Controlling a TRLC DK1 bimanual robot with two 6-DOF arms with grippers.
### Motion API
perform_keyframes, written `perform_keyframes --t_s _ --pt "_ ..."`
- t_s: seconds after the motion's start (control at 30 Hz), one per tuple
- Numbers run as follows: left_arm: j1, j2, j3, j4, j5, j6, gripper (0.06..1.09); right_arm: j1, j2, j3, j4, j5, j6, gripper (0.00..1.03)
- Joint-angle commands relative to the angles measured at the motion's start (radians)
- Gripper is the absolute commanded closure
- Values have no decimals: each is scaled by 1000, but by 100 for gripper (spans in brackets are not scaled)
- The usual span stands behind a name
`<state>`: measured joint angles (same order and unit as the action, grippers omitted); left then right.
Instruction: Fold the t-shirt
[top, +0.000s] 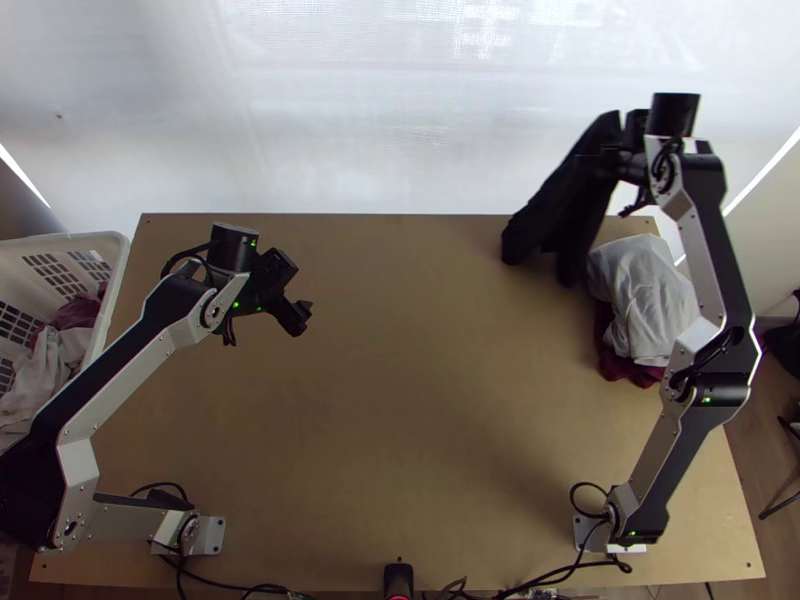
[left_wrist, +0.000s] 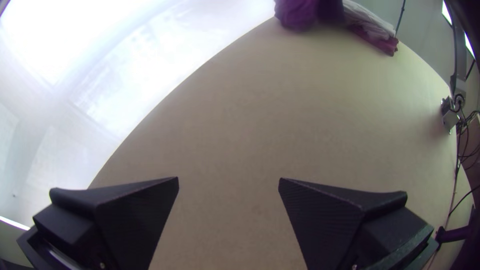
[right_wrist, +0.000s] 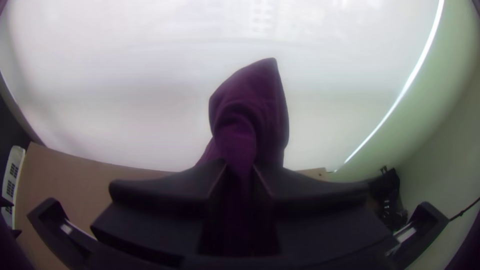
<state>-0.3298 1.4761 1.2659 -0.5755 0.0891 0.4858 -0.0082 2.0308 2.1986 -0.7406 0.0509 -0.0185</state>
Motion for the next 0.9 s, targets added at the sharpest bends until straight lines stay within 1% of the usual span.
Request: perform_keyframes --t_s 0.0,0.13,0.3,0.37,0.43,0.53,0.63,0.73,0.87 --pt "-14 1 0 -1 1 0 11 -159 -58 -76 -19 14 28 100" --pt "-28 1 1 2 0 -3 11 -210 -198 -235 -17 14 28 100" --pt "-43 1 1 2 -6 -3 11 -337 -359 -408 -3 12 34 100" --pt "-45 0 1 2 -9 -3 11 -381 -420 -476 -5 12 23 100" --pt "-48 0 0 2 -11 -3 11 -408 -504 -563 -3 0 -11 100" --pt "-57 1 0 3 -15 -4 11 -426 -644 -688 -5 -14 -55 100" --pt "-72 4 -2 8 -20 -4 11 -421 -778 -820 -34 -57 -77 100" --pt "-91 6 -5 9 -23 -1 11 -400 -893 -971 -51 -62 -106 100" --pt "-104 6 -14 9 -26 4 11 -401 -1014 -1157 -65 -62 -141 100"
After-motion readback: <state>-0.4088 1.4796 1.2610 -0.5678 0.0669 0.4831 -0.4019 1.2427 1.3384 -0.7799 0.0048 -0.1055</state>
